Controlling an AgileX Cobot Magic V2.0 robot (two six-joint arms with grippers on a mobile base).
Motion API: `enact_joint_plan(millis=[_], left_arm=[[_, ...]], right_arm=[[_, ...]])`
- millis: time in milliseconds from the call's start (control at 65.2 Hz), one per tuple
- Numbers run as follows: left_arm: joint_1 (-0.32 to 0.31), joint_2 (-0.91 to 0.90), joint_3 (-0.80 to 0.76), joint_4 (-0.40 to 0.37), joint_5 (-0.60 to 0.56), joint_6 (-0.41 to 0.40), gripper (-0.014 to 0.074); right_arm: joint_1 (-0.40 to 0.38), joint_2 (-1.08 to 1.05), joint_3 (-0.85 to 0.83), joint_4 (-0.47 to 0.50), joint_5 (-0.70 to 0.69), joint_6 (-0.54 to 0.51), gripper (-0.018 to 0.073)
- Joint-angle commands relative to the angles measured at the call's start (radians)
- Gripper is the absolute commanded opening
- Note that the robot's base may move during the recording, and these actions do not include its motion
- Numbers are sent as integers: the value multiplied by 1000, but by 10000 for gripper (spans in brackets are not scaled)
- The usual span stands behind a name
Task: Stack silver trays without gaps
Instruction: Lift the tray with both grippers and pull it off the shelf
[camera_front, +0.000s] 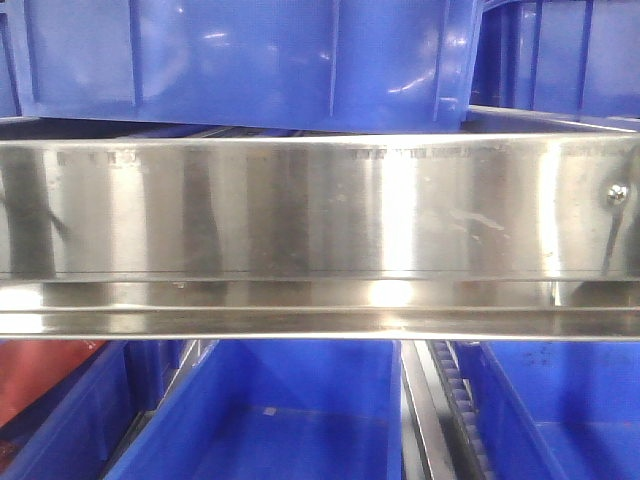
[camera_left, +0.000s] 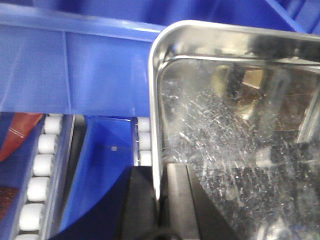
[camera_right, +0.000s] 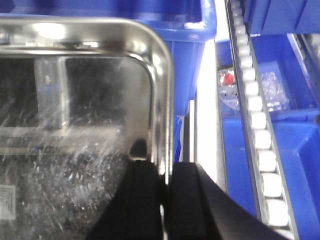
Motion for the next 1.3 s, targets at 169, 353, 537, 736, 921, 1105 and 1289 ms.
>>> enact_joint_plan(millis=[169,353,537,736,921,1105,1289], left_arm=[[-10,40,-12,-33,-45,26,-17],[-10,40,-12,-33,-47,26,-17],[-10,40,-12,-33,-47,26,-17],[-10,40,-12,-33,-47,26,-17],[-10,40,-12,-33,-47,26,-17],[-10,40,-12,-33,-47,26,-17],[-10,40,-12,-33,-49,26,-17]], right_arm=[[1,-10,-3,-18,-58,-4,-15],[1,-10,-3,-18,-55,-4,-15],[1,-10,-3,-18,-55,-4,-15],[1,-10,-3,-18,-55,-4,-15],[1,-10,-3,-18,-71,-4,-15],[1,-10,-3,-18,-86,-4,-15],[1,-10,-3,-18,-93,-4,-15]])
